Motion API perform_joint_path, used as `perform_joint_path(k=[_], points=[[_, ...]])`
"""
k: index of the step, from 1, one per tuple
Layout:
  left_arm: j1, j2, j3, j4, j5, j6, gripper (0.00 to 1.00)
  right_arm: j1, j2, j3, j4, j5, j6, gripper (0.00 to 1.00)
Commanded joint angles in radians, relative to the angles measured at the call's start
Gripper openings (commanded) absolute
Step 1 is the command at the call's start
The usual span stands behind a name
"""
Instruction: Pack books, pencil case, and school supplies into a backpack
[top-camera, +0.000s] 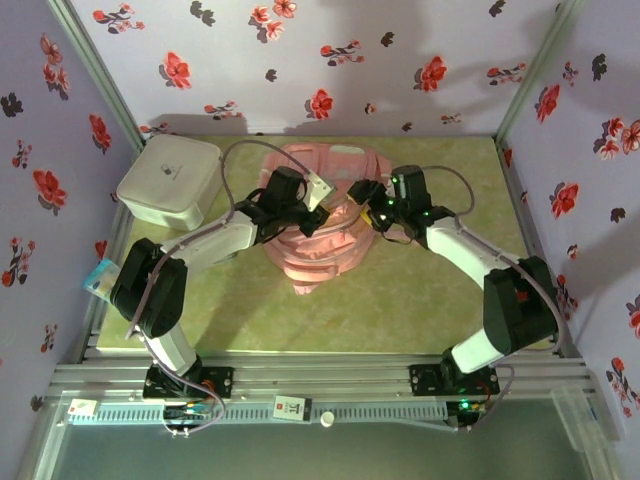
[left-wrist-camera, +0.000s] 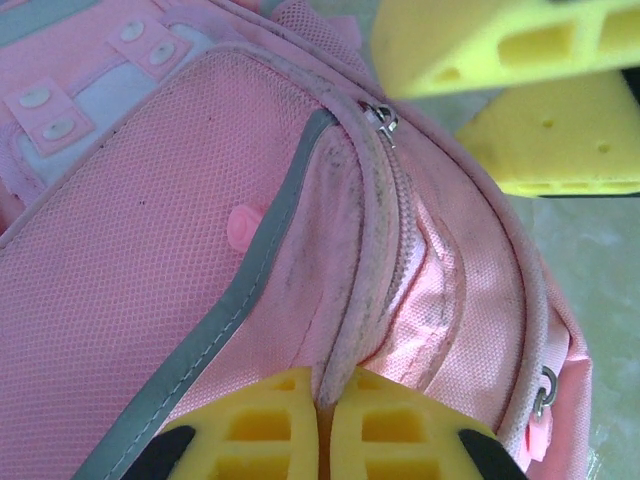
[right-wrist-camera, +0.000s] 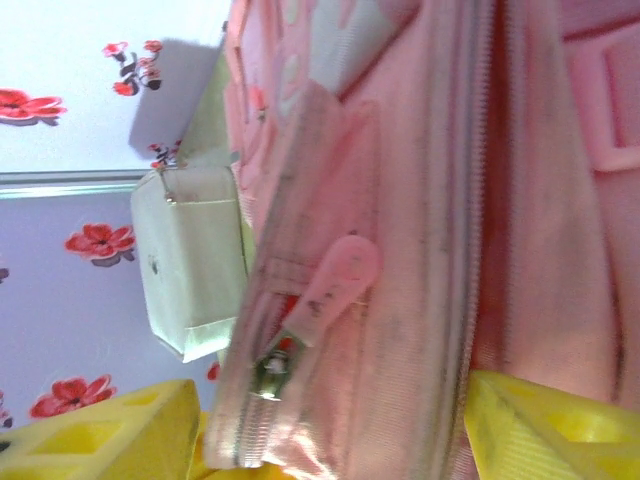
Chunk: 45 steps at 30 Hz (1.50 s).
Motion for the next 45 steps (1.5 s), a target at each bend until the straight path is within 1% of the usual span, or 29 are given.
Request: perform_joint_path(k=[1,9,14,16,17,19,22,24,26,28,30,34,37,40,43,45], points=[[-0.014,-0.03,0.028,0.034,0.062,0.023,0.0,-0.006,0.015,0.031,0.059,-0.034,0.039,0.68],[-0.035,-0.003,0.064,-0.027,0.068,0.068,0.0,0.0,0.066,0.049,0.094,-0.075,0.089,0.66],[-0.038,-0.006,0.068,-0.036,0.068,0.069,0.08,0.01,0.114,0.078,0.098,-0.101,0.114,0.62],[-0.038,-0.014,0.063,-0.035,0.066,0.059,0.11,0.014,0.127,0.086,0.098,-0.107,0.114,0.58],[-0.038,-0.022,0.057,-0.037,0.06,0.048,0.16,0.015,0.131,0.086,0.099,-0.11,0.117,0.55],[-0.038,-0.042,0.047,-0.046,0.03,0.013,0.3,0.018,0.135,0.088,0.107,-0.114,0.115,0.47],[-0.038,-0.095,0.021,-0.07,-0.053,-0.108,0.51,0.02,0.139,0.091,0.124,-0.12,0.112,0.39],[-0.038,-0.144,-0.021,-0.051,-0.08,-0.219,0.59,0.023,0.14,0.096,0.13,-0.123,0.103,0.35],[-0.041,-0.191,-0.068,-0.022,-0.083,-0.332,0.64,0.026,0.142,0.102,0.134,-0.125,0.096,0.32],[-0.055,-0.224,-0.121,0.02,-0.085,-0.457,0.65,0.029,0.143,0.106,0.142,-0.125,0.093,0.31],[-0.079,-0.233,-0.151,0.031,-0.099,-0.542,0.65,0.029,0.144,0.108,0.15,-0.123,0.094,0.3],[-0.122,-0.198,-0.162,0.029,-0.119,-0.689,0.6,0.033,0.143,0.109,0.162,-0.126,0.094,0.28],[-0.156,-0.154,-0.15,0.05,-0.117,-0.736,0.55,0.037,0.142,0.106,0.164,-0.128,0.095,0.28],[-0.166,-0.113,-0.141,0.057,-0.149,-0.8,0.49,0.038,0.14,0.104,0.167,-0.126,0.096,0.28],[-0.168,-0.084,-0.141,0.068,-0.177,-0.846,0.46,0.038,0.137,0.102,0.168,-0.126,0.098,0.28],[-0.168,-0.074,-0.133,0.053,-0.187,-0.845,0.46,0.038,0.135,0.101,0.166,-0.125,0.098,0.28]])
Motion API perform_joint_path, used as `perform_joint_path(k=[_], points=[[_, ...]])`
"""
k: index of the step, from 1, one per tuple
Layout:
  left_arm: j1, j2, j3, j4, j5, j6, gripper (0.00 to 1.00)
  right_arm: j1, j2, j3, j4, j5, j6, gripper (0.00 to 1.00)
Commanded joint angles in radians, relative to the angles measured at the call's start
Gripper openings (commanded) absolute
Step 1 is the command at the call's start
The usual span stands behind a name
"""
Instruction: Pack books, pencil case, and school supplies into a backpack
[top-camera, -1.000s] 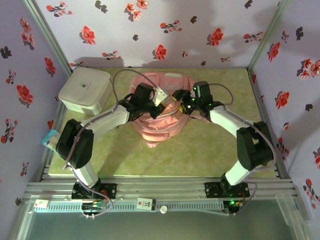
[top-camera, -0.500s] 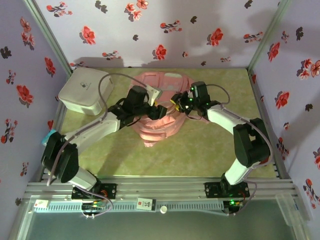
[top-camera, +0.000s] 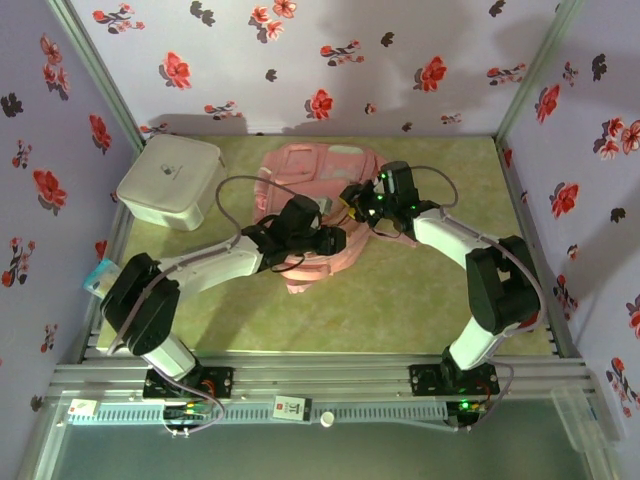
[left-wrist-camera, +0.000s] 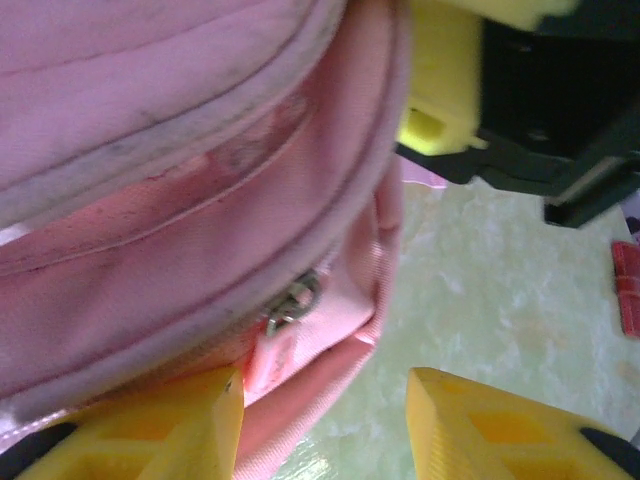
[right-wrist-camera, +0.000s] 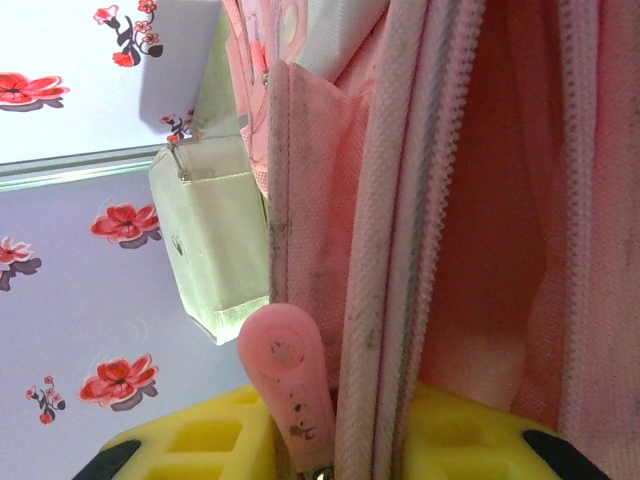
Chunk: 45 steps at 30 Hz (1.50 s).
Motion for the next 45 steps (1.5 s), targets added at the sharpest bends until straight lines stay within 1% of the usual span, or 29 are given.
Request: perform_joint_path(k=[1,5,12,22,24,26,29,32,34,37,39,45], points=[[-0.002,0.015,0.021,-0.002,-0.061,-0.063,0.46,0.013,-0.008,0.035,0.085,-0.025,-0.005,0.28],[0.002,0.01,0.009,0.014,-0.077,-0.046,0.45,0.013,-0.008,0.037,0.083,-0.027,-0.004,0.28],[0.007,0.035,0.03,0.045,-0.074,-0.029,0.33,0.017,-0.014,0.034,0.091,-0.028,-0.002,0.28],[0.011,0.02,-0.035,0.21,-0.041,-0.045,0.21,0.022,-0.008,0.009,0.138,-0.047,0.03,0.26],[0.014,0.027,-0.034,0.202,-0.049,-0.053,0.22,0.023,-0.009,0.007,0.141,-0.045,0.033,0.26],[0.018,0.034,-0.035,0.194,-0.072,-0.067,0.27,0.023,-0.009,0.005,0.141,-0.047,0.033,0.26],[0.019,0.046,-0.033,0.192,-0.093,-0.079,0.3,0.025,-0.012,0.006,0.14,-0.047,0.033,0.26],[0.021,0.057,-0.023,0.184,-0.11,-0.099,0.3,0.027,-0.014,0.005,0.14,-0.045,0.033,0.26],[0.02,0.06,-0.011,0.15,-0.143,-0.117,0.3,0.03,-0.014,0.005,0.14,-0.045,0.031,0.26],[0.021,0.058,0.002,0.09,-0.199,-0.14,0.27,0.035,-0.014,0.005,0.135,-0.042,0.027,0.26],[0.021,0.049,-0.005,0.082,-0.219,-0.148,0.22,0.037,-0.013,0.003,0.129,-0.039,0.023,0.26],[0.021,0.024,-0.014,0.048,-0.234,-0.145,0.08,0.036,-0.013,0.01,0.097,-0.015,-0.006,0.25]])
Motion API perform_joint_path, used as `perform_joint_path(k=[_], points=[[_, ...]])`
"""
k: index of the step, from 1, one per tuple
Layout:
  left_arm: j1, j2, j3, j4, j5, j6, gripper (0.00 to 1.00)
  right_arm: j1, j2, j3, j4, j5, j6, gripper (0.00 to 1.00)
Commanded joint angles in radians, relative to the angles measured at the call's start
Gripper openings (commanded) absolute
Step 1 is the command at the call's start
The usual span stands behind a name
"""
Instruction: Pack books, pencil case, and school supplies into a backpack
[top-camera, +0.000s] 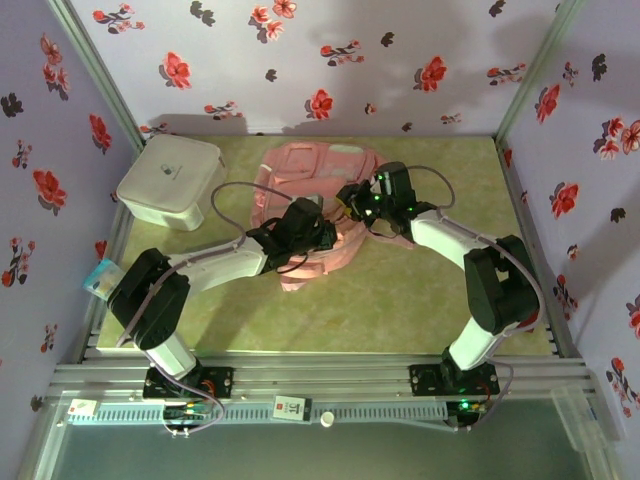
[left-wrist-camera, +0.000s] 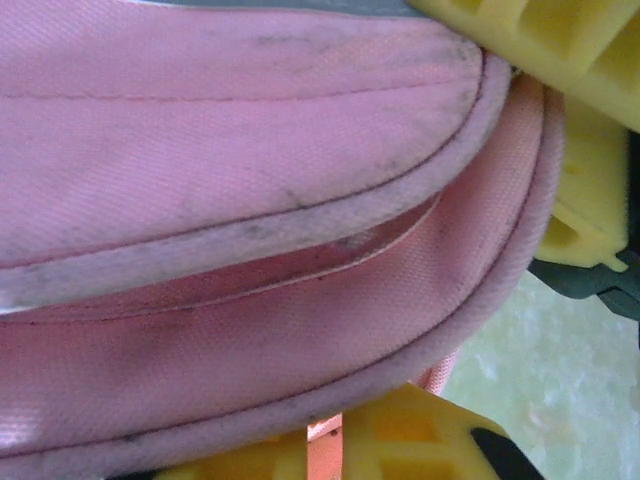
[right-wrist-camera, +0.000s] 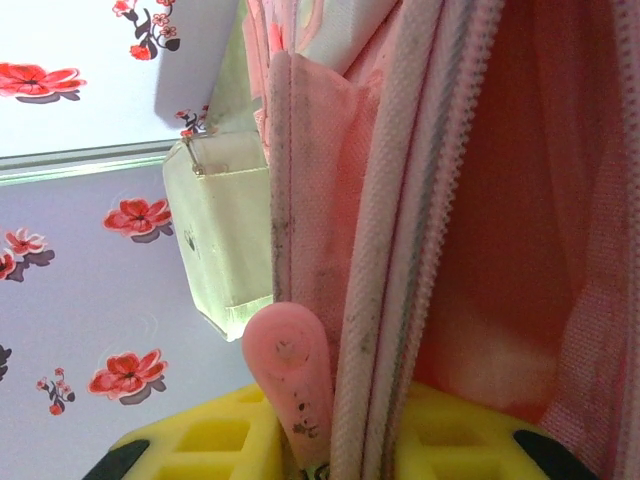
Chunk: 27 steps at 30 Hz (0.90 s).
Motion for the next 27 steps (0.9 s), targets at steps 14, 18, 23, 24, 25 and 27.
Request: perform_joint_path(k=[14,18,23,24,25,27], points=[[0.039,-0.124,-0.111,-0.122,-0.109,0.081,0.0,-0.021,-0.07,-0.088,0.16,0.118,0.018,0.09],[0.064,-0.176,-0.175,-0.119,-0.109,0.137,0.0,-0.042,-0.101,-0.12,0.173,0.156,0.014,0.05],[0.093,-0.206,-0.205,-0.05,-0.042,0.229,0.0,-0.066,-0.146,-0.153,0.163,0.175,-0.019,0.06],[0.091,-0.203,-0.199,-0.018,0.011,0.264,0.0,-0.066,-0.15,-0.157,0.158,0.171,-0.021,0.07],[0.087,-0.199,-0.191,0.003,0.046,0.287,0.0,-0.065,-0.15,-0.162,0.158,0.163,-0.012,0.08],[0.067,-0.185,-0.159,0.032,0.084,0.324,0.0,-0.064,-0.15,-0.19,0.192,0.135,0.034,0.13]])
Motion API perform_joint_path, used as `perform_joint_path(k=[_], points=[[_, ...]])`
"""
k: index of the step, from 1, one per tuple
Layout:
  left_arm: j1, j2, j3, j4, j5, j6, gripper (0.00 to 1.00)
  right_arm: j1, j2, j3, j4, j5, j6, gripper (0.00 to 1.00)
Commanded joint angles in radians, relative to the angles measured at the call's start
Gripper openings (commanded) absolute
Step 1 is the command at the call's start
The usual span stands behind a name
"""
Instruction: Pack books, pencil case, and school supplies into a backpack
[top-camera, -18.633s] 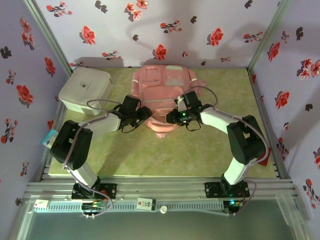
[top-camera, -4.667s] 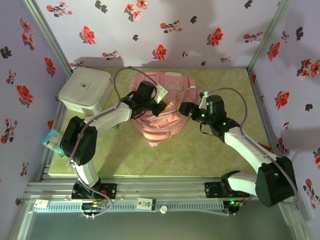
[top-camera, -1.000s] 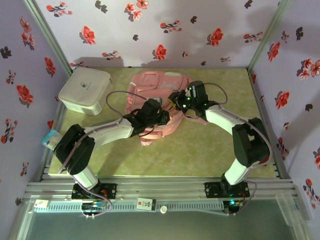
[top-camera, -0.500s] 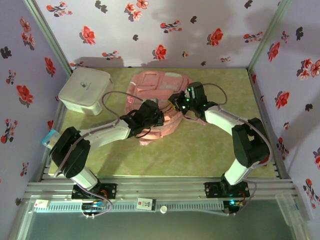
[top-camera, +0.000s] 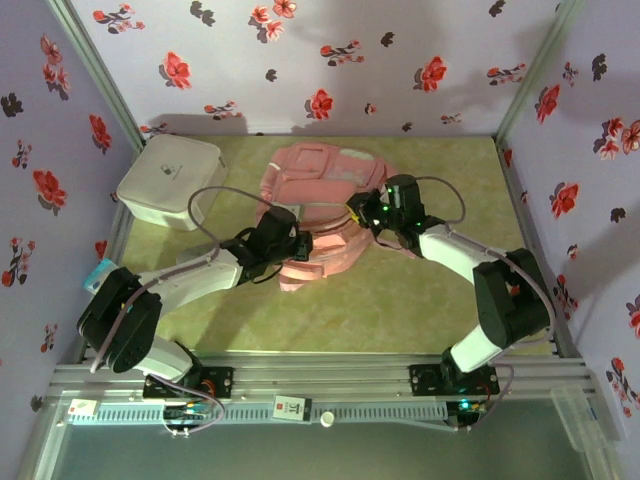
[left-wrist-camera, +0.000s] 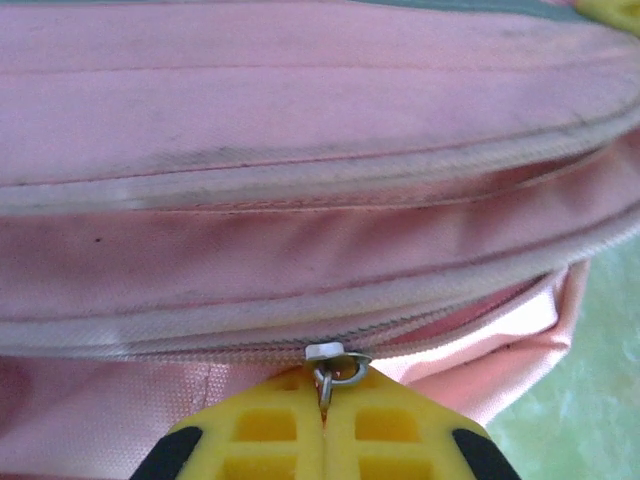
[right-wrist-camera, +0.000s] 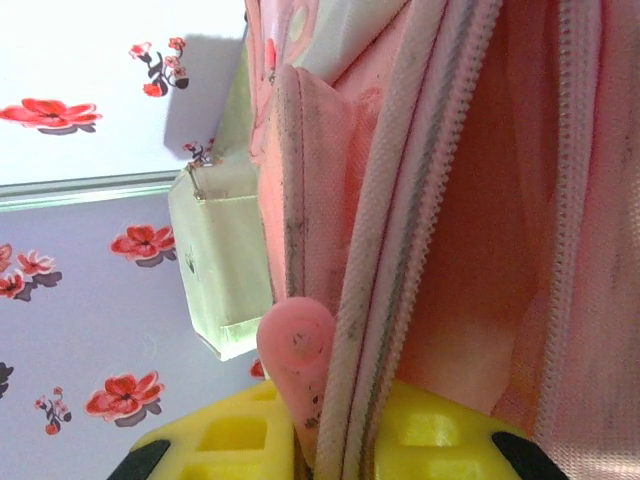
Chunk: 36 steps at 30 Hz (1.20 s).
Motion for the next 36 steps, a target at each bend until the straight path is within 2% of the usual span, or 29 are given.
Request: perform_joint_path(k=[1,6,10,12,17,26,28,33,36], points=[[-0.008,0.004,0.043,0.049,0.064,0.121,0.0,-0.033,-0.044,-0.043,0.109,0.054,0.051,0.17],[-0.061,0.068,0.141,0.056,0.128,0.165,0.0,-0.025,-0.099,-0.139,0.171,0.069,0.141,0.44],[-0.093,0.107,0.186,0.067,0.15,0.167,0.0,-0.021,-0.194,-0.181,0.088,0.119,0.142,0.54],[-0.106,0.131,0.208,0.067,0.166,0.167,0.0,-0.017,-0.239,-0.196,0.041,0.145,0.14,0.55],[-0.123,0.17,0.249,0.059,0.191,0.163,0.0,-0.01,-0.272,-0.203,-0.005,0.152,0.145,0.54],[-0.122,0.214,0.296,-0.007,0.202,0.158,0.0,0.023,-0.169,-0.147,0.038,0.119,0.153,0.53],[-0.122,0.218,0.301,-0.019,0.201,0.159,0.0,0.027,-0.145,-0.131,0.043,0.113,0.15,0.47],[-0.121,0.182,0.273,-0.047,0.189,0.172,0.0,0.023,-0.125,-0.075,-0.01,0.147,0.093,0.23],[-0.11,0.15,0.253,-0.104,0.143,0.193,0.0,0.014,-0.147,-0.055,-0.053,0.194,0.052,0.18]])
